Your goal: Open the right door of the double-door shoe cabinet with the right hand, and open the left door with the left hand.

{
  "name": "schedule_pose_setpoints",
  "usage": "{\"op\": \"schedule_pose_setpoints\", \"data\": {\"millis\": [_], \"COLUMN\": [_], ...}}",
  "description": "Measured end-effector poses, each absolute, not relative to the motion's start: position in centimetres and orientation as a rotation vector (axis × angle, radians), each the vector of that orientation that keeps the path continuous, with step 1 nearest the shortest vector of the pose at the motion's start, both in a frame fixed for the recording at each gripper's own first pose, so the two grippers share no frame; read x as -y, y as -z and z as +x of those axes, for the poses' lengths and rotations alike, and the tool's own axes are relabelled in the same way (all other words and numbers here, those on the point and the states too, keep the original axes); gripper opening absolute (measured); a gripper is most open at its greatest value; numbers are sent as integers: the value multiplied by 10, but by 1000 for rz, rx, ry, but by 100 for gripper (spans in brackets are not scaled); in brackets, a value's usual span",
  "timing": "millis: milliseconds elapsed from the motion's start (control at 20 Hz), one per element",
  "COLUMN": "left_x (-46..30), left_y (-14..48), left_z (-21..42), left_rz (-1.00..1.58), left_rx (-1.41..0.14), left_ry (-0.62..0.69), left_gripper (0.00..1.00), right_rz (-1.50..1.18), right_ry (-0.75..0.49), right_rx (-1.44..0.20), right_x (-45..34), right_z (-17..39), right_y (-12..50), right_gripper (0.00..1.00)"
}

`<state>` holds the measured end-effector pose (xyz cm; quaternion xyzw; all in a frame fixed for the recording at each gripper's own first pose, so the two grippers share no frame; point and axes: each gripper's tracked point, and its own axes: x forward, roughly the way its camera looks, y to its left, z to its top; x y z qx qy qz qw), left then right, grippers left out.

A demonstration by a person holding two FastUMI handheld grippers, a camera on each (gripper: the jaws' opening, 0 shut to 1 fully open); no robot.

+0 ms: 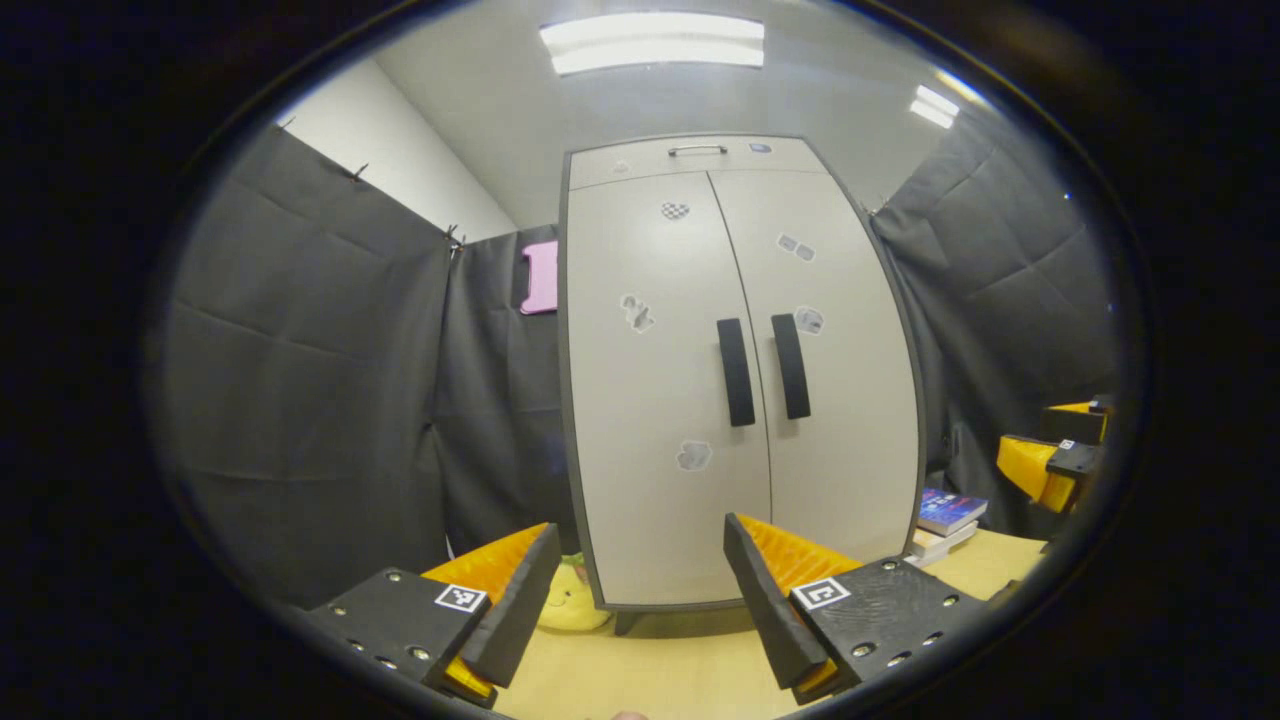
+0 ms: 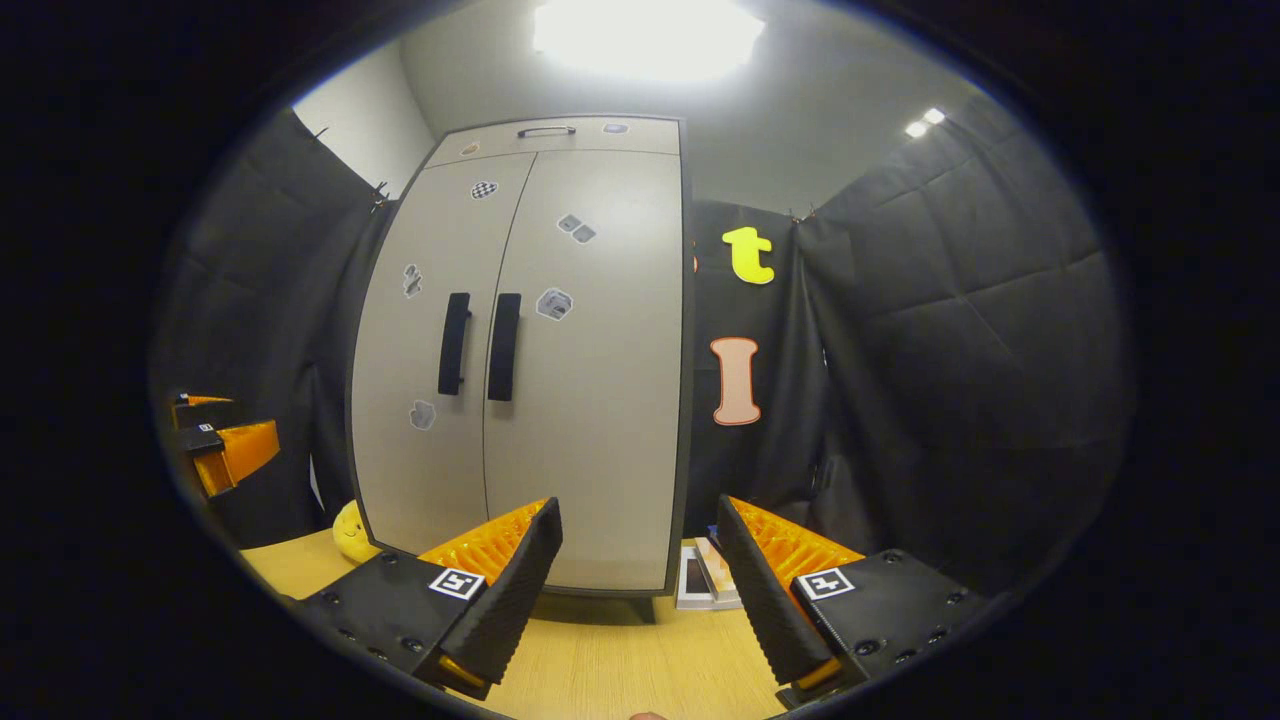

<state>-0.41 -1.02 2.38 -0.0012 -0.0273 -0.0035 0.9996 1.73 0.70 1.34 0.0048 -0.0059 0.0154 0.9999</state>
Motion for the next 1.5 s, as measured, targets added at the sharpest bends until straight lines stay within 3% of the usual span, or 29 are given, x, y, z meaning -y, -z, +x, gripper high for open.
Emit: {"op": "schedule_pose_setpoints", "data": {"millis": [1500], "left_x": [-103], "left_y": [-4], "left_z": [-66], "left_rz": [30], "left_rx": [27], "left_ry": [-239], "left_gripper": [94], "right_rz": [36], "right_ry": [-159], "right_rx": [122], "right_x": [-128], "right_z": [167], "right_y": [-118], "right_gripper": [98]}}
